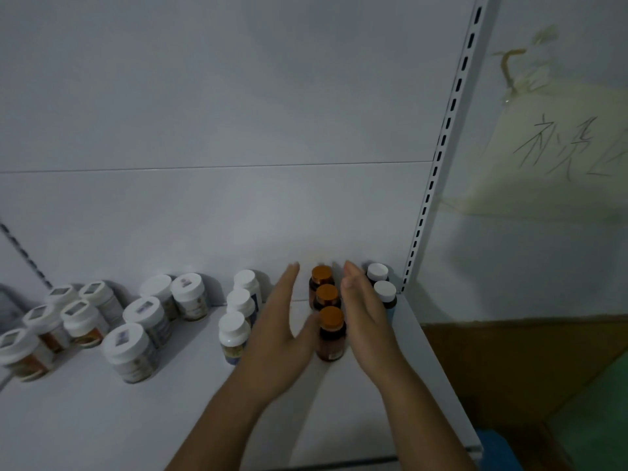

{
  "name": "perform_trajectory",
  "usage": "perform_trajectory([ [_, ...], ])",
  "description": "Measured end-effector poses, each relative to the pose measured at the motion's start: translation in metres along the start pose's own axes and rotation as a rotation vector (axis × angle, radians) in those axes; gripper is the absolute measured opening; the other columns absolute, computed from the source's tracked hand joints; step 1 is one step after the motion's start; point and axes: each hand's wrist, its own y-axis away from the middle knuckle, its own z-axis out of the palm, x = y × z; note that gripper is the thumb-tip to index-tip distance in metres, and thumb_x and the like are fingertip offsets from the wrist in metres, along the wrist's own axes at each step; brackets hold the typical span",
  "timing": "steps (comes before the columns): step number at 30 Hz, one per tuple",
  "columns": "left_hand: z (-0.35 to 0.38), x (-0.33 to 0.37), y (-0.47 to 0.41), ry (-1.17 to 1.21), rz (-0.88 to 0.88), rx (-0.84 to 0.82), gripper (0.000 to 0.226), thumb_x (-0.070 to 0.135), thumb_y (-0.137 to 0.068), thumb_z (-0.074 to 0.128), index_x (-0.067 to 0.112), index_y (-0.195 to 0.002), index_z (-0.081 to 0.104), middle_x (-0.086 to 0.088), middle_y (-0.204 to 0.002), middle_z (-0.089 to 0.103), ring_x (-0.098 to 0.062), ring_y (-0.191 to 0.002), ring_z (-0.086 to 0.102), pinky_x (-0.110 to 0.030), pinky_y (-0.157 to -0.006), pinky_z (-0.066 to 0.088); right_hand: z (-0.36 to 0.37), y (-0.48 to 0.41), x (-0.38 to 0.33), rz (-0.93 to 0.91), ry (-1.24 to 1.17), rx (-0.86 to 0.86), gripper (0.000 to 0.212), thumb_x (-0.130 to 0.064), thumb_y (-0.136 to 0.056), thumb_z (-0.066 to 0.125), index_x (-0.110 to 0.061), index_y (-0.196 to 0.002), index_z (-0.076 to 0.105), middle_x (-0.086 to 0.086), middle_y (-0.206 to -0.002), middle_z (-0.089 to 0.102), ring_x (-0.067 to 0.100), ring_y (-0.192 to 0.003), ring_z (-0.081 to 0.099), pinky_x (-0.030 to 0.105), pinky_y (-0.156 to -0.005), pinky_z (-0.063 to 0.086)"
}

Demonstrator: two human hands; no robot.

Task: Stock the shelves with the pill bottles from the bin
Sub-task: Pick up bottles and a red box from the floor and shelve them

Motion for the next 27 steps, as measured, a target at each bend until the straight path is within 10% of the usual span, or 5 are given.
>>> perform_trajectory([
  [11, -0.133, 0.016, 0.018, -0.685, 0.135, 0.094, 0.082, 0.078, -0.094, 0.038, 0.037, -0.163, 0.026, 0.010, -0.170, 0.029, -0.016, -0.157, 0.027, -0.046, -0.126, 0.030, 0.027, 0.037, -0.072, -0.308, 0.644, -0.229, 0.086, -0.070, -0.093, 0.055, -0.046, -0.163, 0.009, -0.023, -0.171, 0.006, 0.001, -0.158, 0.000, 0.038, -0.130, 0.014],
  [27, -0.368, -0.059, 0.226, -1.115, -0.410, 0.212, 0.095, 0.092, -0.089, 0.024, 0.038, -0.166, 0.010, 0.004, -0.173, 0.022, -0.023, -0.159, 0.024, -0.053, -0.127, 0.025, 0.296, 0.103, -0.146, -0.851, 0.922, -0.743, 0.096, -0.084, -0.089, 0.038, -0.036, -0.165, 0.004, -0.011, -0.175, 0.000, 0.011, -0.160, -0.005, 0.042, -0.131, 0.002],
])
